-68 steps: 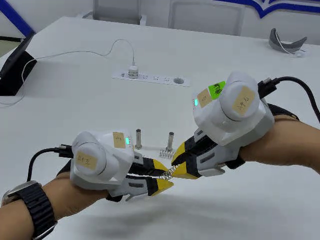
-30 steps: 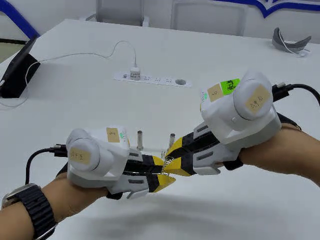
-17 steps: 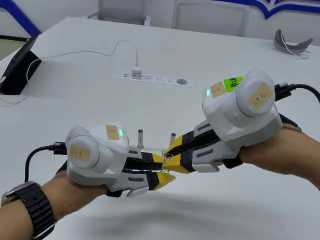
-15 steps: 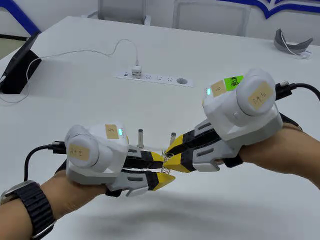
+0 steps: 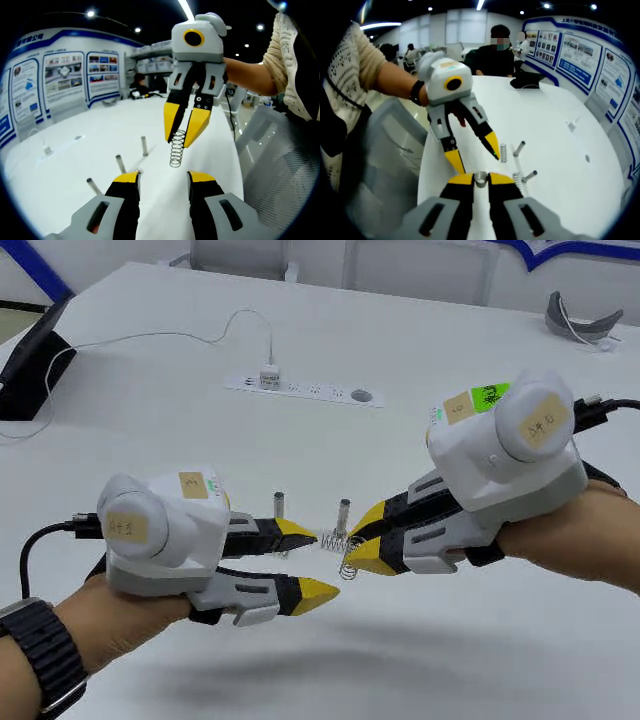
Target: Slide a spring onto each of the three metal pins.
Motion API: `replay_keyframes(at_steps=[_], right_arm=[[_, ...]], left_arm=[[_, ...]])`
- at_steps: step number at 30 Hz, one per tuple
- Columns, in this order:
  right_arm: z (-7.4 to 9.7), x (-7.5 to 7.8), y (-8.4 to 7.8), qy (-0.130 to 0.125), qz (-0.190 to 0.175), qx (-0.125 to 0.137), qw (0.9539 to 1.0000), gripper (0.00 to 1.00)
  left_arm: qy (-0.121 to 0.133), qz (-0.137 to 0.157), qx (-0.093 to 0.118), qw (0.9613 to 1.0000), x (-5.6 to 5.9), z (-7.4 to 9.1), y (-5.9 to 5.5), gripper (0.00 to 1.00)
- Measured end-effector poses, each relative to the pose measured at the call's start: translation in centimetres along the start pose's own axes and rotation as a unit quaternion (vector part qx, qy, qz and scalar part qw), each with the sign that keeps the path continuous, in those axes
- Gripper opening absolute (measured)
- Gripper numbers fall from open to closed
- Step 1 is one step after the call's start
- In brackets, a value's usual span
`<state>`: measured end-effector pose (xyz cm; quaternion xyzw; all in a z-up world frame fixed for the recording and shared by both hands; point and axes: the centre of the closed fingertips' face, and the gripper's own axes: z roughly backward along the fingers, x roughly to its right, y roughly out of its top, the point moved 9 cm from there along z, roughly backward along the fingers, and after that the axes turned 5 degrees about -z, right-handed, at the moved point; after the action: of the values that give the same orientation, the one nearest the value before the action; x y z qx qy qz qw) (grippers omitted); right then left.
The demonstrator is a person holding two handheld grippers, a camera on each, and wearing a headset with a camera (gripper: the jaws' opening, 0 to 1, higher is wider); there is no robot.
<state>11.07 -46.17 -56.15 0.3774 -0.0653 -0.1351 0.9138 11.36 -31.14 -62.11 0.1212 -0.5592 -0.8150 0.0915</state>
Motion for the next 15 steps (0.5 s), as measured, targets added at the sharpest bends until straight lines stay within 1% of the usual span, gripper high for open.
replay_keyframes(at_steps=[9, 15], right_arm=[[0.7, 0.5, -1.3, -0.012, -0.016, -0.007, 0.9998, 0.12], [1.3, 0.9, -1.9, -0.020, -0.025, -0.011, 0.9994, 0.12]], left_arm=[[0.029, 0.015, 0.007, 0.9994, -0.6, 1.6, -0.2, 0.45], [0.046, 0.024, 0.008, 0.9986, -0.9, 2.4, -0.5, 0.48]])
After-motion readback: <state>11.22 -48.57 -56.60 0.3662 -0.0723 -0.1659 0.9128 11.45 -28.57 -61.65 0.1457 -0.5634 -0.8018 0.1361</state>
